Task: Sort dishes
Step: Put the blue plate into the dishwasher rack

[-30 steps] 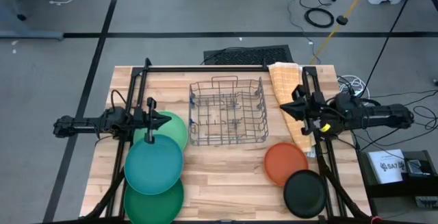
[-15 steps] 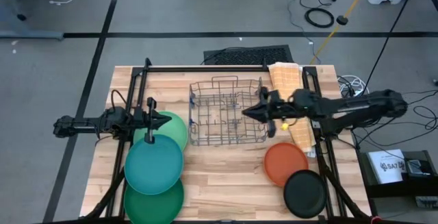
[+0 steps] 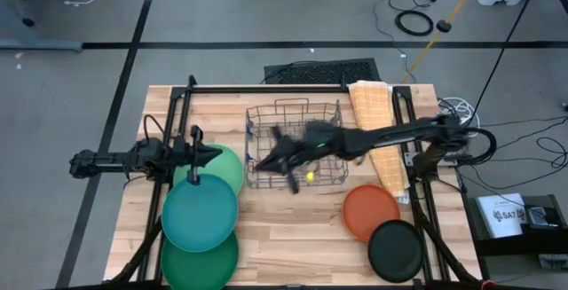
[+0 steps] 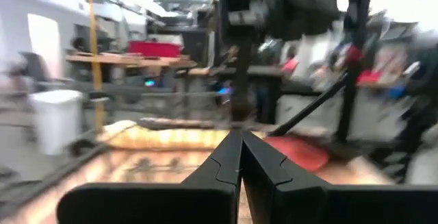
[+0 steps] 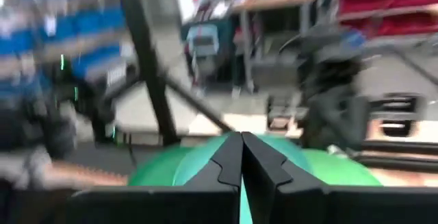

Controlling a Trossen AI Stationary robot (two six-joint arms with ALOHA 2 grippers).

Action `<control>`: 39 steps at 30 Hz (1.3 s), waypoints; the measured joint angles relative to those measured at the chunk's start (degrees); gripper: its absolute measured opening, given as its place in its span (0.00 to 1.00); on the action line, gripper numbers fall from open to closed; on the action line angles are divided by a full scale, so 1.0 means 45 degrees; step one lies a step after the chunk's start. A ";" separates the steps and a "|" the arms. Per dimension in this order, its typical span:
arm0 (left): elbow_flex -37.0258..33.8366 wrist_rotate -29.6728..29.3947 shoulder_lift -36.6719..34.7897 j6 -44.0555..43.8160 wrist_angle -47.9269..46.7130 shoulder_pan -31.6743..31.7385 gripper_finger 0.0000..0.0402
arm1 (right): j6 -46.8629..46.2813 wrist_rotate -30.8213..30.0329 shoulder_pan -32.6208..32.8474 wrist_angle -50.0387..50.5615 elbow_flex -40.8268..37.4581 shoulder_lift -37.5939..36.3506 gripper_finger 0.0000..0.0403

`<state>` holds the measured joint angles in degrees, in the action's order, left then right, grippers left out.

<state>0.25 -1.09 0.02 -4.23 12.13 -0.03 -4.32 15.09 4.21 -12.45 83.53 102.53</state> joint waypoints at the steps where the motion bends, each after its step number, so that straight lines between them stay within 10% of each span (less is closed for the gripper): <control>1: 0.0000 0.0233 -0.0002 -0.0476 0.0240 0.0000 0.04 | 0.0635 0.0000 0.0183 0.0793 0.0824 0.0584 0.04; 16: 0.0367 0.1222 0.0003 -0.2677 0.1007 0.0000 0.04 | 0.6745 -0.1930 0.1877 0.8937 0.9928 0.7175 0.42; 39: 0.0588 0.1212 0.0003 -0.2657 0.1224 0.0000 0.04 | 1.0220 -0.5044 0.3102 0.6716 1.0261 0.9338 0.48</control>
<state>2.90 4.36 0.03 -16.19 17.64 -0.03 41.67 -7.61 18.17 17.77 129.70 144.55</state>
